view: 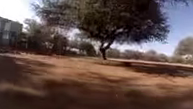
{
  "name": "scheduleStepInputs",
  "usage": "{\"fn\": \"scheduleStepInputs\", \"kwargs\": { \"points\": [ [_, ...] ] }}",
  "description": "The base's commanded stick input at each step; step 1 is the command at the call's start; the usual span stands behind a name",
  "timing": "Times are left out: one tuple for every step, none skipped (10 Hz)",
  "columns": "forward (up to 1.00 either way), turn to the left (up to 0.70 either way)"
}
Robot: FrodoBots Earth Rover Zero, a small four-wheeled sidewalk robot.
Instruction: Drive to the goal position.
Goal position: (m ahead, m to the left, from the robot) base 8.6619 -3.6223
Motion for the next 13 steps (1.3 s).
{"fn": "scheduleStepInputs", "kwargs": {
  "points": [
    [1.0,-0.27],
    [1.0,-0.27],
    [1.0,-0.27],
    [1.0,-0.27],
    [1.0,-0.27],
    [1.0,-0.27],
    [1.0,-0.27],
    [1.0,-0.27],
    [1.0,-0.27],
    [0.73,-0.32],
    [0.3,-0.4],
    [0.0,-0.45],
    [0.0,-0.45]
  ]
}}
